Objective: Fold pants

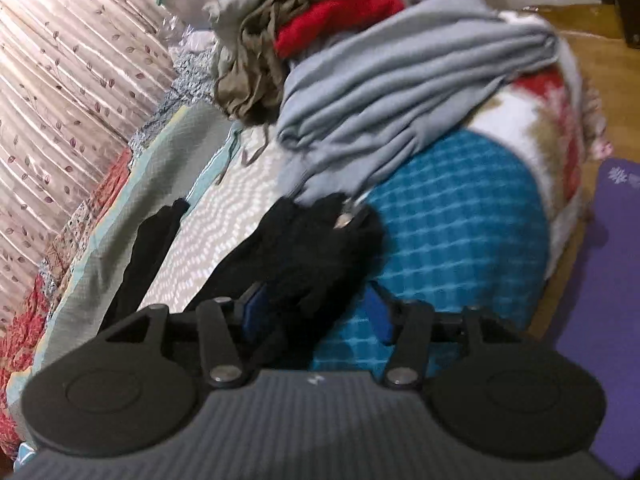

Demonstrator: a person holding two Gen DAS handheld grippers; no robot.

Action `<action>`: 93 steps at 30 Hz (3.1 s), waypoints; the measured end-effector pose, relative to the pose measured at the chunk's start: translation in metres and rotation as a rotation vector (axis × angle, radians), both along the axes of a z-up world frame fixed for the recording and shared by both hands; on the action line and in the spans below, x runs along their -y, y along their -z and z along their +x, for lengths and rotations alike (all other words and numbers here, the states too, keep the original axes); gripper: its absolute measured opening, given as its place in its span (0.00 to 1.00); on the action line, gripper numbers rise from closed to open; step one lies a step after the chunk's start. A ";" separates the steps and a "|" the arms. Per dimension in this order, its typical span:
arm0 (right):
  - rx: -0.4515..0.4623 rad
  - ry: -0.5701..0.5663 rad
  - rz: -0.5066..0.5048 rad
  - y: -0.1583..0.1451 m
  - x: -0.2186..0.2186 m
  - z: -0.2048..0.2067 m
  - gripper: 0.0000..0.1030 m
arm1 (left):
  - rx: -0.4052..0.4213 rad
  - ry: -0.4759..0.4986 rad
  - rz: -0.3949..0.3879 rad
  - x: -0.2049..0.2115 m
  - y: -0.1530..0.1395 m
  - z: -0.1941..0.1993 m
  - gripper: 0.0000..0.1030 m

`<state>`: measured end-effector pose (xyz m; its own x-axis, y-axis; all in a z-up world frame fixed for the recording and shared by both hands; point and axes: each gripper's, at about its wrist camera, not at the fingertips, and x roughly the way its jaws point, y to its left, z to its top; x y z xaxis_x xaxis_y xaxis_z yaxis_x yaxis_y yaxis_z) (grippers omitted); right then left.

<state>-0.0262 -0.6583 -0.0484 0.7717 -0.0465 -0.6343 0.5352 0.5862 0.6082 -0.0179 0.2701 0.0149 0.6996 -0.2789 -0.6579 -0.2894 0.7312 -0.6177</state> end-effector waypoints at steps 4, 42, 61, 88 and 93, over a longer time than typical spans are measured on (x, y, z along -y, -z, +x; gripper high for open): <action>0.050 0.091 -0.066 -0.028 0.002 -0.011 0.05 | -0.064 0.056 0.051 0.019 0.008 0.002 0.06; -0.003 -0.241 -0.057 -0.011 -0.061 0.312 0.43 | -0.050 0.054 0.182 0.041 0.031 0.201 0.72; -0.165 -0.072 -0.217 -0.020 -0.007 0.322 0.11 | -0.021 0.162 0.249 0.076 0.037 0.213 0.24; -0.065 -0.049 -0.149 -0.037 -0.047 0.402 0.08 | 0.162 0.133 0.359 0.070 0.009 0.228 0.07; 0.024 -0.002 -0.026 -0.062 -0.014 0.359 0.08 | 0.252 0.115 0.313 0.074 -0.020 0.200 0.07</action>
<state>0.3324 -0.6444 0.0137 0.7866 -0.0608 -0.6145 0.5195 0.6030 0.6054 0.1825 0.1957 0.0344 0.8256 -0.1783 -0.5354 -0.0630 0.9137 -0.4015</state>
